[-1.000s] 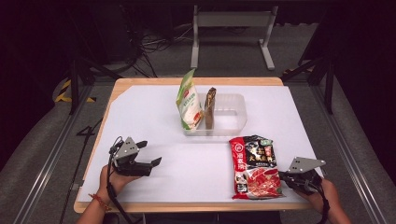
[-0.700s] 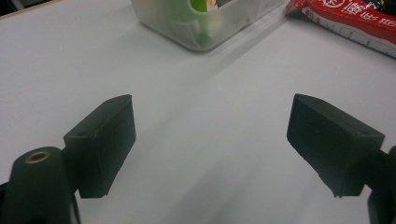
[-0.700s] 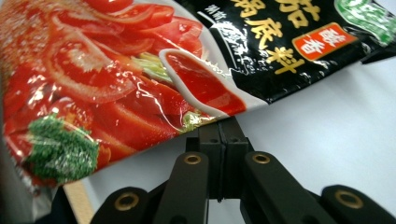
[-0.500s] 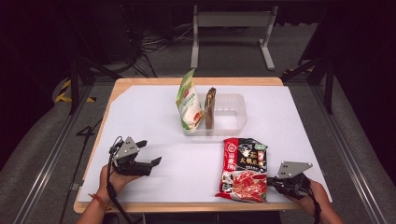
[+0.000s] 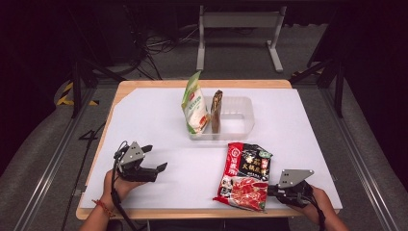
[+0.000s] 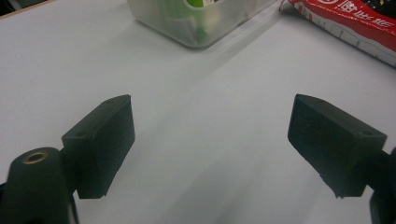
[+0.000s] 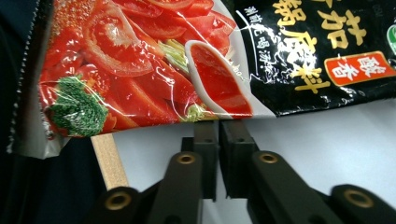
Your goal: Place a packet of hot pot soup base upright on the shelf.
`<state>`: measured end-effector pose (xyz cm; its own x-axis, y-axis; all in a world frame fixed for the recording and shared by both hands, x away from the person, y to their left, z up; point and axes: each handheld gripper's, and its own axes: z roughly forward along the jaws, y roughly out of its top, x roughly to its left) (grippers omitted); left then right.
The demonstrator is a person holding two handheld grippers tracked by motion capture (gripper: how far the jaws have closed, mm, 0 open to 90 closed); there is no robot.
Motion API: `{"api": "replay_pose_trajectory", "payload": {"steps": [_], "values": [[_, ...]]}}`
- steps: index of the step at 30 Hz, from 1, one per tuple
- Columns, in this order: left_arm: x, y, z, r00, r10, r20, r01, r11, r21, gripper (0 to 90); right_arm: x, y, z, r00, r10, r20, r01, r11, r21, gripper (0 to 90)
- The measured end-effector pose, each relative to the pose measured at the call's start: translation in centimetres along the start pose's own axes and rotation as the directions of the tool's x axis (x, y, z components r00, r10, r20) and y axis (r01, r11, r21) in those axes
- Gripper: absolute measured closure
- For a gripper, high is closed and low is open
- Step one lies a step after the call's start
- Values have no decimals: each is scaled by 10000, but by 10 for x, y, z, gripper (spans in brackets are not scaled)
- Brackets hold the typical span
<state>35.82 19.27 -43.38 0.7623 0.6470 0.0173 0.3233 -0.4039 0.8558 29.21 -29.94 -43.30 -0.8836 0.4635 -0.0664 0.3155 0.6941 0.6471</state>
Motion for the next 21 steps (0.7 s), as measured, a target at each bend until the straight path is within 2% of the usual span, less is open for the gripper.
{"api": "replay_pose_trajectory", "payload": {"steps": [4, 9, 13, 15, 17, 18, 21], "values": [[0, 0, 0, 10000, 46, -82, -46, 10000, -2, 155, -3, -2, -4, 10000, 59, 54, -59, 9999, -95, 806], [0, 0, -1, 9999, 42, -139, -43, 10000, -38, 155, -11, -8, -13, 9986, 448, 275, -436, 9981, -431, 754], [0, 0, -1, 9999, 35, -138, -36, 10000, -28, 155, -20, -13, -22, 9937, 1048, 386, -993, 9874, -1230, 679], [-1, 0, -1, 9999, 28, -139, -29, 10000, -34, 155, -24, -14, -25, 9895, 1312, 607, -1220, 9831, -1366, 645], [0, 0, 0, 9999, 52, -132, -53, 10000, -11, 155, -25, -15, -26, 9882, 1382, 658, -1277, 9814, -1430, 624], [-1, 0, 0, 9999, 52, -129, -52, 10000, 9, 154, -27, -16, -26, 9851, 1525, 798, -1387, 9779, -1566, 590], [-2, 0, 0, 9998, 95, -175, -95, 10000, 24, 152, -32, -16, -28, 9803, 1750, 913, -1561, 9704, -1841, 563]]}}
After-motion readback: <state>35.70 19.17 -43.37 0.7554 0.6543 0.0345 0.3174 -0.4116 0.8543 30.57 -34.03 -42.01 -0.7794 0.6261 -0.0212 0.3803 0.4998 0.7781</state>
